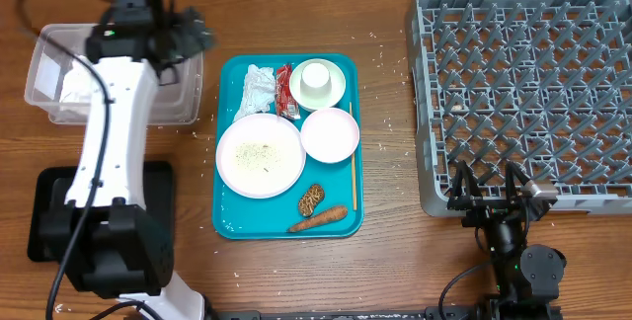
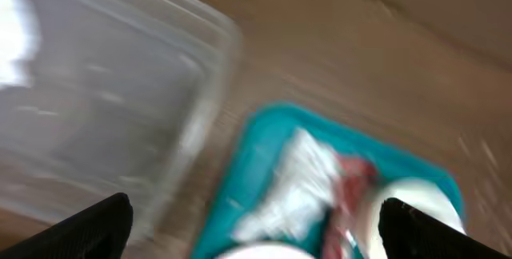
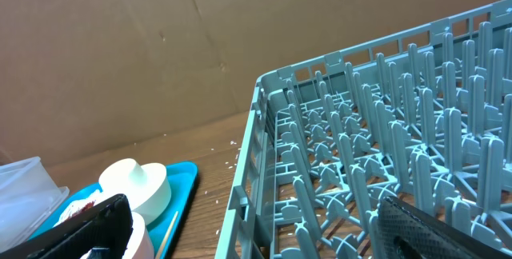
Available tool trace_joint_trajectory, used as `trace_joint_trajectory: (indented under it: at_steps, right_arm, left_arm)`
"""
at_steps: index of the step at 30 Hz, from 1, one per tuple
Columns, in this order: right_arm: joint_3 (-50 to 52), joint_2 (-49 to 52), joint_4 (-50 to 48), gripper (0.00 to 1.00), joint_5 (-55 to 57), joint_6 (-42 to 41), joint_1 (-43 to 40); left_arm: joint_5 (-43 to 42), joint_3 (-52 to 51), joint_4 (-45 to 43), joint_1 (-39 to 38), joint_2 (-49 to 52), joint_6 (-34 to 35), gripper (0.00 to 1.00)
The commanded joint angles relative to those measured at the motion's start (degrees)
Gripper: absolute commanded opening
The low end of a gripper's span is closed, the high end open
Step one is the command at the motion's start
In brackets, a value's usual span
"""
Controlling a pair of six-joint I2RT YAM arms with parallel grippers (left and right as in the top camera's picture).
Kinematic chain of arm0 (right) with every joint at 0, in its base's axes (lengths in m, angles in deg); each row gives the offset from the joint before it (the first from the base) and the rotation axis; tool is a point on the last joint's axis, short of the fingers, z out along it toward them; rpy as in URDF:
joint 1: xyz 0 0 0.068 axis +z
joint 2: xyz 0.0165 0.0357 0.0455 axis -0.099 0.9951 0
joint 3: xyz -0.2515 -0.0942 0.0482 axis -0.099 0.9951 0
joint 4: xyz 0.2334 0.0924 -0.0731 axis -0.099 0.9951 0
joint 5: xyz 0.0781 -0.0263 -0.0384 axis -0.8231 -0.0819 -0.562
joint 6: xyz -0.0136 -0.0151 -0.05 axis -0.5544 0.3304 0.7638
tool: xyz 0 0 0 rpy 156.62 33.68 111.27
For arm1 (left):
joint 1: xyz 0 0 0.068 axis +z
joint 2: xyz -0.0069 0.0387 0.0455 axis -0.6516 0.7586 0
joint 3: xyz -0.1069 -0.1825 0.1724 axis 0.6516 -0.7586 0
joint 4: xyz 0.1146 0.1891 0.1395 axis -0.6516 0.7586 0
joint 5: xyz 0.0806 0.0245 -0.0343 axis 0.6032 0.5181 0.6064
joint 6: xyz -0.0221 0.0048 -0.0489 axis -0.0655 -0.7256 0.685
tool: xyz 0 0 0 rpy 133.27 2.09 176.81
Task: Sort waste into correct bins and load items into the dishwasher
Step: 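Carry the napkin left and drop it into the clear bin, then grasp the remaining napkin piece on the teal tray with left gripper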
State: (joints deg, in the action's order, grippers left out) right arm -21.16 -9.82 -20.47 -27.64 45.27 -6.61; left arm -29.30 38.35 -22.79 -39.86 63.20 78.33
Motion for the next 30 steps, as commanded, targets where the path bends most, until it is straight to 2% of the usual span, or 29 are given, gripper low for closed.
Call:
trace_joint_trajectory:
  at_steps: [1, 5, 9, 11, 15, 21, 25, 27, 29, 30]
  right_arm:
    - [0.59, -0.52, -0.33, 1.0, 0.5, 0.02, 0.28]
    - [0.59, -0.52, -0.33, 1.0, 0.5, 0.02, 0.28]
    - [0.59, -0.52, -0.33, 1.0, 0.5, 0.0, 0.28]
    - [0.59, -0.52, -0.33, 1.0, 0.5, 0.02, 0.28]
    - [0.59, -0.52, -0.33, 1.0, 0.5, 0.02, 0.28]
    - [0.59, -0.52, -0.33, 1.0, 0.5, 0.02, 0.28]
    - [0.59, -0.52, -0.33, 1.0, 0.48, 0.02, 0.28]
    - [0.59, -0.52, -0.33, 1.0, 0.5, 0.02, 0.28]
    - [0.59, -0.52, -0.33, 1.0, 0.5, 0.02, 0.28]
    - [0.59, -0.52, -0.33, 1.0, 0.5, 0.0, 0.28]
  left_arm:
    - [-6.91, 0.55, 2.45, -5.46, 0.68, -5.53, 1.0]
    - [1.64, 0.5, 4.57, -9.29, 2.73, -1.95, 1.0]
    - [6.99, 0.5, 3.39, -10.69, 6.99, -1.7, 1.0]
    - [8.52, 0.5, 2.73, -10.49, 9.99, -1.95, 0.96]
    - [7.91, 0.5, 2.4, -9.25, 15.37, -4.5, 0.95]
    - [2.93, 0.5, 0.79, -8.96, 20.68, -12.68, 0.95]
    - [1.38, 0.5, -0.44, -9.07, 22.43, -12.68, 0.95]
    - [0.96, 0.5, -1.09, -9.07, 22.88, -12.68, 0.89]
    - [0.63, 0.5, -1.57, -9.07, 23.08, -12.7, 0.73]
    - [0.63, 0.5, -1.7, -9.07, 23.12, -12.7, 0.62]
